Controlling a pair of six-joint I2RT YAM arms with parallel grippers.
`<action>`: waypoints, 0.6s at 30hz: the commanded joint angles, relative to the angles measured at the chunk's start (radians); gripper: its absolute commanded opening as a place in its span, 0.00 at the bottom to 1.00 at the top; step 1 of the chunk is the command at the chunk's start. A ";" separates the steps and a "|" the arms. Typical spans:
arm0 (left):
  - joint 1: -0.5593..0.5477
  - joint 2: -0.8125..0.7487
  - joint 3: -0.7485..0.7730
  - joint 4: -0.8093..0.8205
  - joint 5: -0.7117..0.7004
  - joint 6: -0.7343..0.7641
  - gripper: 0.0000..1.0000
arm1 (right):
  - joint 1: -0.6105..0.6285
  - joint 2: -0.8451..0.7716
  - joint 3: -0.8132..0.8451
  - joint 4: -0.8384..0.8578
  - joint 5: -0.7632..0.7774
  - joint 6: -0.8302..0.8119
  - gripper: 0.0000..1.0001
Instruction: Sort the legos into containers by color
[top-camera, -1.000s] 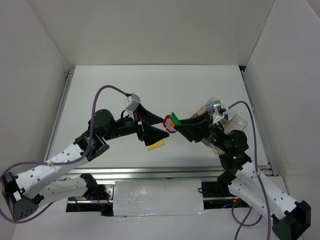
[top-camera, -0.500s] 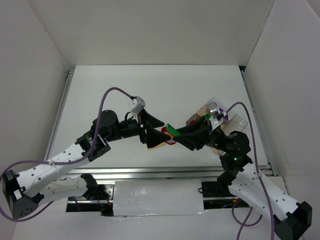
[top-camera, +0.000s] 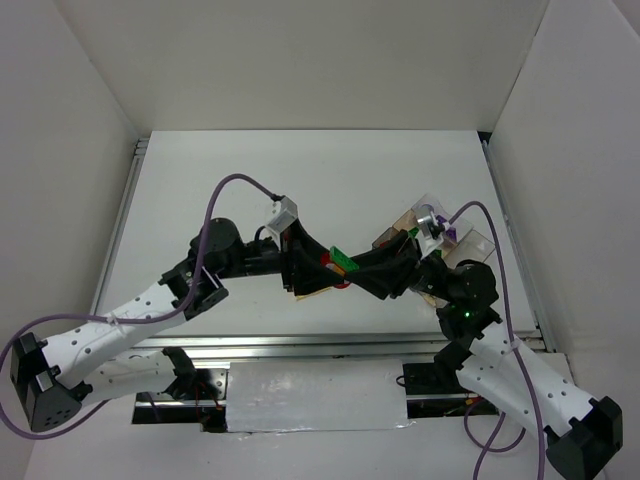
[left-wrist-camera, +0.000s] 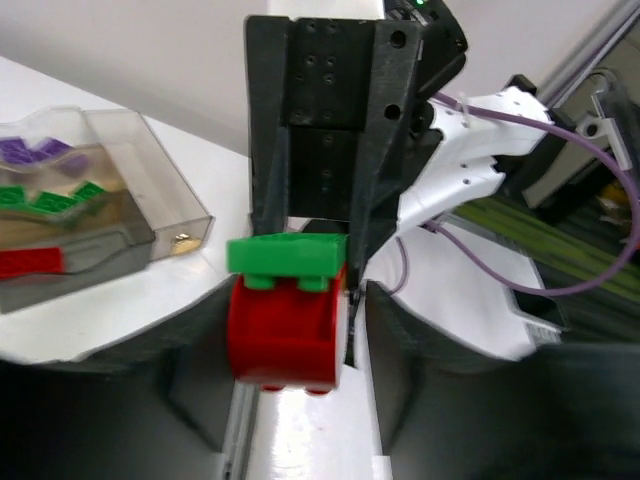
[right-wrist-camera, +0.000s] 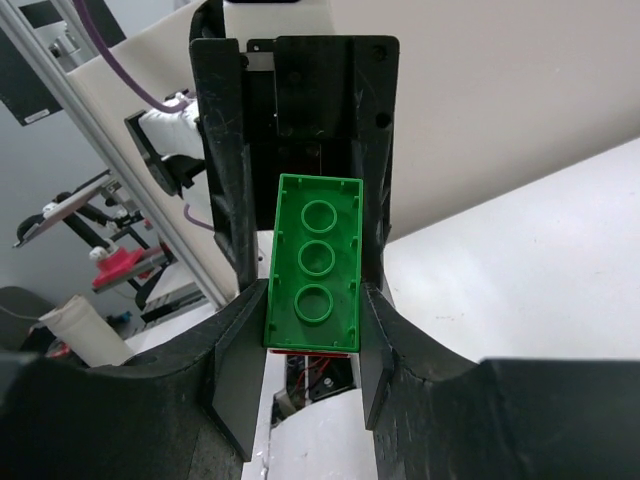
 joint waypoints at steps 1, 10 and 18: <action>-0.002 0.020 0.007 0.124 0.124 -0.013 0.53 | 0.004 0.015 0.040 0.090 -0.023 0.016 0.00; -0.001 -0.002 0.019 0.003 0.116 0.075 0.00 | -0.025 -0.008 0.027 0.102 -0.043 -0.037 0.00; 0.066 -0.015 -0.001 -0.078 0.159 0.134 0.00 | -0.229 -0.061 0.029 0.085 -0.104 0.028 0.00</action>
